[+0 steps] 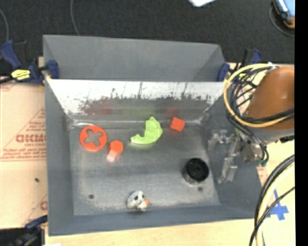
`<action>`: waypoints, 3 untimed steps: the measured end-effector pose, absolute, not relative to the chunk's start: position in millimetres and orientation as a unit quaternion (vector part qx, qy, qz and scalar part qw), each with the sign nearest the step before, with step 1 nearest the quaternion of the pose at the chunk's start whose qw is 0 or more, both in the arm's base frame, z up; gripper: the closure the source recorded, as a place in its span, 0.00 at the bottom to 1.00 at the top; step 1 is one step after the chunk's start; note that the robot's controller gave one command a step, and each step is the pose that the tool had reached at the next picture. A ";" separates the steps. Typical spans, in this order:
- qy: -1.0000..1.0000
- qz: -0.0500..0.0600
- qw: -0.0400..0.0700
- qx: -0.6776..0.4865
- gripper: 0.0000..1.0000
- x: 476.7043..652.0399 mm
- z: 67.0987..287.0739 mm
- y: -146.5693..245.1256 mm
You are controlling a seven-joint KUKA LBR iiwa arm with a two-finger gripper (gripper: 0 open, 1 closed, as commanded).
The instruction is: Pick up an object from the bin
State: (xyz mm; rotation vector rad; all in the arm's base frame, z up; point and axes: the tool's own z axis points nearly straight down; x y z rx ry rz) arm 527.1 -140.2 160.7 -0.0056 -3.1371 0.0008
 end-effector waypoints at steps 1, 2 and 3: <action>-1.000 0.001 -0.002 0.001 0.00 529.0 165.4 -139.5; -0.999 0.000 0.003 -0.034 0.00 537.3 66.2 -136.9; -0.982 0.001 -0.005 -0.189 0.00 531.8 111.2 -147.1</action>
Offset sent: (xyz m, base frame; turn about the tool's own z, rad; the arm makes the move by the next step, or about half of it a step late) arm 0.0106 0.0037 -0.0907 0.0655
